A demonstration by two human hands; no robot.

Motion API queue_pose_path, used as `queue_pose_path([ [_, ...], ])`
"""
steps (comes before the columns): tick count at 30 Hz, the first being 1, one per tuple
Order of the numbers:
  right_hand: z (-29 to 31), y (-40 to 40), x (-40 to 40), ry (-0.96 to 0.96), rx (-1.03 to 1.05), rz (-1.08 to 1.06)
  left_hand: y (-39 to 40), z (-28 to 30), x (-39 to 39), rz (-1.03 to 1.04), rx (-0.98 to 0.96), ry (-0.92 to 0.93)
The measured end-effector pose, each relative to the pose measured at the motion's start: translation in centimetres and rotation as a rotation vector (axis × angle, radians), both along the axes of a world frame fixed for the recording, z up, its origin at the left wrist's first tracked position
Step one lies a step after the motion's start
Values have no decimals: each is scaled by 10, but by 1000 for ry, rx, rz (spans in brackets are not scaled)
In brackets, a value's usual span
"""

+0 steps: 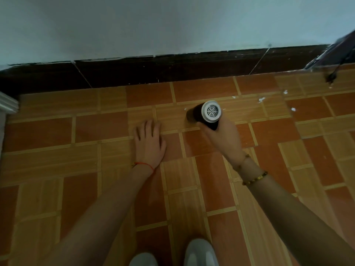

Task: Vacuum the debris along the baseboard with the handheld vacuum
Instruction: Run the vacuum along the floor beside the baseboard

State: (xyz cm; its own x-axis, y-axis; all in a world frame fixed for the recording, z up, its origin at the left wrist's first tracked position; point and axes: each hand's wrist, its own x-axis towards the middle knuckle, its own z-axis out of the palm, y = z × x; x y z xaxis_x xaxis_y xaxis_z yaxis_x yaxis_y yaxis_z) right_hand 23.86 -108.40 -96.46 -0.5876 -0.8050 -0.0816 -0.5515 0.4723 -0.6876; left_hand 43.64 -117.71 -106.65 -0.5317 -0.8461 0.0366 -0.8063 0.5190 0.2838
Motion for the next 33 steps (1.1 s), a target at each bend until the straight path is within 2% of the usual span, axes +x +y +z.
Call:
queue_pose_path([
  [5, -6, -29, -13, -33, -59, -44, -1, -8, -2, 19, -18, 35],
  [11, -11, -36, -8, -146, 7, 98, -2, -7, 0, 17, -28, 61],
  [18, -8, -27, -14, 72, -26, -64, -1, -6, 0, 19, -38, 69],
  [25, 1, -7, -8, -176, 41, 118, 0, -4, -1, 14, -37, 67],
  [33, 6, 14, -27, 56, 16, -130, 4, -2, -5, 22, -9, 6],
])
